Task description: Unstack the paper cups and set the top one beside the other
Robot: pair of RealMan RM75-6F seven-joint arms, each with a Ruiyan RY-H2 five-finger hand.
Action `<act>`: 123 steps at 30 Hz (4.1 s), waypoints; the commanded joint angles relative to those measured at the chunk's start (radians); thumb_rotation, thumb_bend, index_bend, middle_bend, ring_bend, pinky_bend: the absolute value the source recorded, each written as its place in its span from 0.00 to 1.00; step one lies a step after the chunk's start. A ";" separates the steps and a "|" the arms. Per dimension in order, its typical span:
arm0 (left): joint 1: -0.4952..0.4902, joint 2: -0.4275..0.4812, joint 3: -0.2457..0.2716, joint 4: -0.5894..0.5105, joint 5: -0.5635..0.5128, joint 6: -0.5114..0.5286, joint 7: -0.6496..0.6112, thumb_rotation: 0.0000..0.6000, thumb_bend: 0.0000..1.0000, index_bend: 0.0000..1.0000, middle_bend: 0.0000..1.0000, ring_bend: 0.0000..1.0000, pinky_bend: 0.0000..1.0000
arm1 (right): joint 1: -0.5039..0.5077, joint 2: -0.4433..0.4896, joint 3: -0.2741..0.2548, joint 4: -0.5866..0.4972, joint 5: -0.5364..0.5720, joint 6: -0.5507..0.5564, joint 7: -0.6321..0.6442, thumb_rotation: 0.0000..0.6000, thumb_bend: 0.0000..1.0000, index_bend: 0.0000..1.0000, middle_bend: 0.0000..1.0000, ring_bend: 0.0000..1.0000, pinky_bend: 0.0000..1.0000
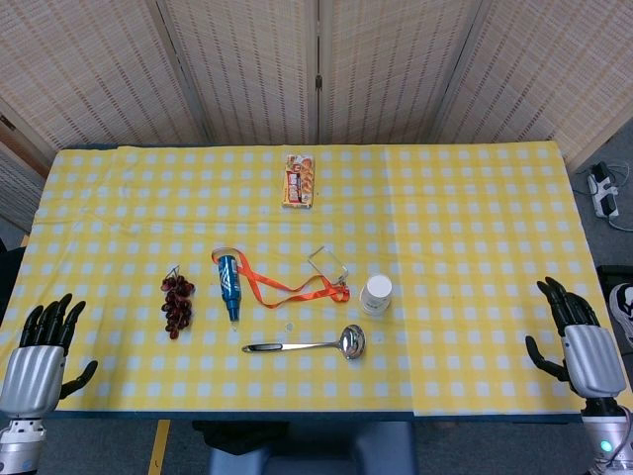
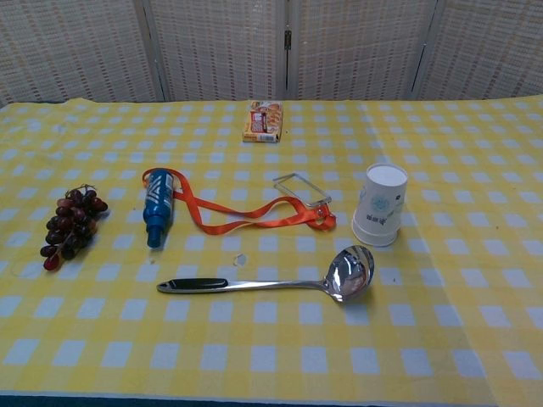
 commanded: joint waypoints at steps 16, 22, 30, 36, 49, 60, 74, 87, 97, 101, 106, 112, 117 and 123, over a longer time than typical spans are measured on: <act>-0.011 0.001 -0.003 0.033 0.014 -0.016 -0.050 1.00 0.29 0.09 0.00 0.00 0.00 | 0.068 0.031 -0.004 -0.057 -0.052 -0.101 -0.095 1.00 0.45 0.08 0.07 0.15 0.11; -0.006 0.008 0.002 0.027 0.013 -0.018 -0.058 1.00 0.29 0.10 0.00 0.00 0.00 | 0.188 0.054 0.036 -0.138 -0.026 -0.266 -0.204 1.00 0.45 0.08 0.07 0.15 0.12; 0.000 0.020 0.008 0.016 0.026 -0.008 -0.061 1.00 0.29 0.11 0.00 0.00 0.00 | 0.398 0.037 0.125 -0.204 0.170 -0.553 -0.341 1.00 0.45 0.08 0.05 0.15 0.12; 0.007 0.030 0.009 0.009 0.024 -0.001 -0.062 1.00 0.29 0.11 0.00 0.00 0.00 | 0.526 -0.016 0.161 -0.176 0.336 -0.687 -0.421 1.00 0.45 0.08 0.04 0.13 0.12; 0.012 0.036 0.012 0.004 0.004 -0.019 -0.061 1.00 0.29 0.11 0.00 0.00 0.00 | 0.693 -0.077 0.127 -0.142 0.583 -0.758 -0.561 1.00 0.45 0.10 0.04 0.14 0.12; 0.010 0.039 0.011 0.003 -0.005 -0.032 -0.060 1.00 0.29 0.11 0.00 0.00 0.00 | 0.755 -0.098 0.081 -0.109 0.675 -0.759 -0.578 1.00 0.45 0.16 0.05 0.14 0.12; 0.009 0.040 0.008 0.007 -0.014 -0.041 -0.064 1.00 0.29 0.10 0.00 0.00 0.00 | 0.824 -0.115 0.062 -0.079 0.743 -0.755 -0.578 1.00 0.45 0.20 0.06 0.14 0.12; 0.009 0.041 0.006 0.011 -0.019 -0.044 -0.071 1.00 0.29 0.10 0.00 0.00 0.00 | 0.868 -0.124 0.043 -0.064 0.779 -0.751 -0.565 1.00 0.45 0.27 0.09 0.14 0.12; 0.006 0.039 0.005 0.017 -0.022 -0.050 -0.076 1.00 0.29 0.10 0.00 0.00 0.00 | 0.888 -0.127 0.028 -0.070 0.795 -0.728 -0.570 1.00 0.45 0.34 0.12 0.15 0.12; 0.006 0.040 0.005 0.017 -0.025 -0.053 -0.077 1.00 0.29 0.10 0.00 0.00 0.00 | 0.889 -0.121 0.025 -0.079 0.794 -0.718 -0.566 1.00 0.45 0.35 0.13 0.15 0.12; 0.004 0.042 0.004 0.015 -0.024 -0.054 -0.077 1.00 0.29 0.10 0.00 0.00 0.00 | 0.880 -0.088 0.029 -0.115 0.776 -0.693 -0.549 1.00 0.45 0.35 0.13 0.15 0.12; 0.001 0.042 0.003 0.012 -0.021 -0.055 -0.075 1.00 0.29 0.10 0.00 0.00 0.00 | 0.846 -0.015 0.053 -0.186 0.720 -0.653 -0.493 1.00 0.45 0.35 0.14 0.15 0.12; 0.001 0.043 0.003 0.011 -0.019 -0.053 -0.076 1.00 0.29 0.10 0.00 0.00 0.00 | 0.786 0.079 0.076 -0.240 0.651 -0.609 -0.407 1.00 0.45 0.35 0.14 0.16 0.12; -0.002 0.041 0.004 0.012 -0.017 -0.057 -0.075 1.00 0.29 0.10 0.00 0.00 0.00 | 0.723 0.131 0.076 -0.221 0.611 -0.603 -0.314 1.00 0.45 0.35 0.14 0.16 0.12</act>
